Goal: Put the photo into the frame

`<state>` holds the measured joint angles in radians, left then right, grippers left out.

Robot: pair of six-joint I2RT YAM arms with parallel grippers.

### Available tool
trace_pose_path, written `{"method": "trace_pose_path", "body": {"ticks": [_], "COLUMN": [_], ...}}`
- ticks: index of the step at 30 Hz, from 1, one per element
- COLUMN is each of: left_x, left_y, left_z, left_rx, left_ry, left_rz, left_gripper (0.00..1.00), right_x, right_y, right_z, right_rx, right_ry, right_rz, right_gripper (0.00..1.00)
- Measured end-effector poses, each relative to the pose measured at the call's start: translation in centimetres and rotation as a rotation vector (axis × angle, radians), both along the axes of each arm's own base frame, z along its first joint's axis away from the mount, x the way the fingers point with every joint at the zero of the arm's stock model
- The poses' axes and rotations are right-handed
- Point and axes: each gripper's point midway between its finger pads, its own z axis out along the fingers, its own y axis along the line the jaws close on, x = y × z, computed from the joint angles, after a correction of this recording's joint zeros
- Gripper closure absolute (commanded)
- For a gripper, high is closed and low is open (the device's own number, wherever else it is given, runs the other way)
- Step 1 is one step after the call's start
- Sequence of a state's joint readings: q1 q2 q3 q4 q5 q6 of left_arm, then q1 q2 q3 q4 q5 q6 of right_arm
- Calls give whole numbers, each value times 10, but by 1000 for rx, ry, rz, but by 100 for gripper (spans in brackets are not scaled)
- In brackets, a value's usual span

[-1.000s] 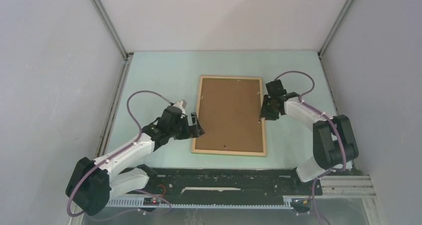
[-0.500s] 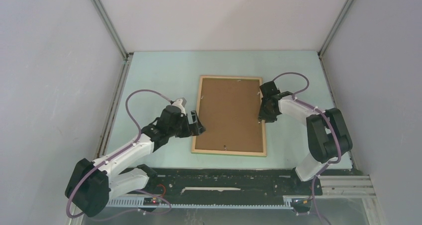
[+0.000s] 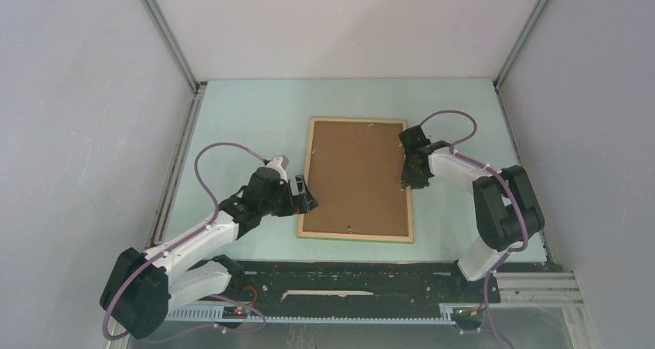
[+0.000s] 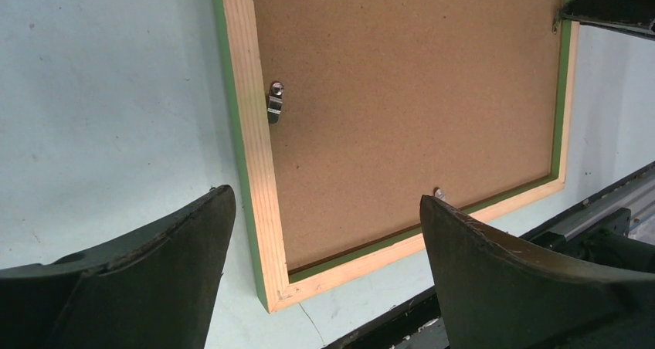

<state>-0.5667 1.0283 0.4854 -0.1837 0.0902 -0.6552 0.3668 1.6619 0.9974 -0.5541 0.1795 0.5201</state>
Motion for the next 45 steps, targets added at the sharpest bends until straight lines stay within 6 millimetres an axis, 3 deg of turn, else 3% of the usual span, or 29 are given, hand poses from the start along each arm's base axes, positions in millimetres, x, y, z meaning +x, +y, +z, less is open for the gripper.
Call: {"method": "trace_pose_path", "body": {"ticks": [3, 9, 12, 18, 28, 36, 45], "left_x": [0, -1, -1, -1, -2, -2, -2], "left_y": [0, -2, -3, -3, -4, -4, -4], "left_z": [1, 3, 5, 8, 8, 8, 8], "left_rx": [-2, -13, -18, -25, -29, -30, -31], "left_ry": [-3, -6, -8, -17, -15, -15, -14], "left_rz": [0, -9, -13, -14, -19, -19, -21], "left_gripper": [4, 4, 4, 3, 3, 3, 3], "right_x": [-3, -6, -4, -8, -18, -32, -30], "right_y": [0, 5, 7, 6, 8, 4, 4], "right_z": [4, 40, 48, 37, 19, -1, -2], "right_rx": [-7, -1, 1, -16, -28, -45, -44], "right_ry": [1, -86, -111, -71, -2, 61, 48], "right_rz": [0, 20, 27, 30, 51, 58, 71], "right_gripper": [66, 53, 49, 42, 55, 55, 57]}}
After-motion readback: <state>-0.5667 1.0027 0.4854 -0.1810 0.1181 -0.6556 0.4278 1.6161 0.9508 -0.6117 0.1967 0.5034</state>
